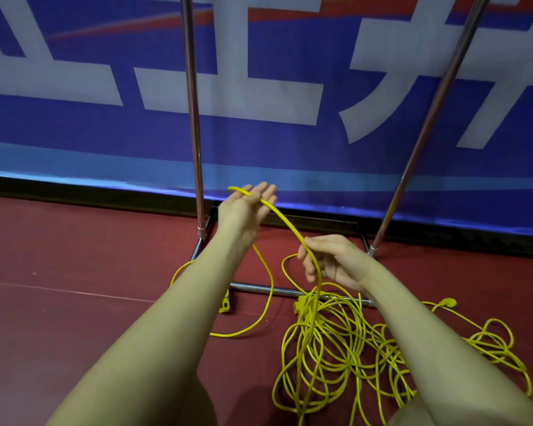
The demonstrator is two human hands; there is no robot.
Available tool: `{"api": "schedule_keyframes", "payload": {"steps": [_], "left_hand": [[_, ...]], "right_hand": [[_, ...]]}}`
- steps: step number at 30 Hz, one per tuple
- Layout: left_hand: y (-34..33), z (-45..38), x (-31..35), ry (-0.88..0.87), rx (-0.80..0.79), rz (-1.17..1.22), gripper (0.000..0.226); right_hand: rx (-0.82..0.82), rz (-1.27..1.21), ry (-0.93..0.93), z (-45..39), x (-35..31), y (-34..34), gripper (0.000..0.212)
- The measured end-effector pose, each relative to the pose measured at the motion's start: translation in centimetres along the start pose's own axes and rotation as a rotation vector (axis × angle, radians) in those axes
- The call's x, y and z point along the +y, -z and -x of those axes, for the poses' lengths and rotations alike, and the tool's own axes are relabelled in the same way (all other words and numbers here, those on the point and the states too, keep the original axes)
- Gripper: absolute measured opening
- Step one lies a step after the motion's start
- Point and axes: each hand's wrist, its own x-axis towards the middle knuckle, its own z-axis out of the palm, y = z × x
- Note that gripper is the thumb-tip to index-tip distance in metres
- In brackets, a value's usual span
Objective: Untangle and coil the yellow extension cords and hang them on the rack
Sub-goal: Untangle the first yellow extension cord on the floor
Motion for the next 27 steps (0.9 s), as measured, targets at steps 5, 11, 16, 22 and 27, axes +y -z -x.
{"api": "schedule_keyframes", "payload": {"steps": [5,11,16,22,27], "left_hand": [[1.4,-0.7,1.0,-0.145,0.172,0.138,0.046],[1.0,0.0,-0.4,0.001,0.054,-0.036,0.034],[-0.3,2.0,-1.9,0.107,-0.097,-0.234,0.034],[-0.1,-0.3,-0.3,-0.099,0.021,-0.006,0.043],[1.7,-1.5,1.3,-0.168,0.175,0.175,0.044]], "right_hand": [[-0.011,0.047,-0.107,0.0,1.5,1.3,0.02],[0.057,0.111,0.0,-0.6,1.4,0.7,0.023],[0.069,0.054,0.016,-0.4,0.5,0.3,0.025],[-0.002,-0.047,-0.025,0.2,0.4,-0.2,0.028],[0.001,-0.015,-0.008,0.6,0.5,0.6,0.028]]}}
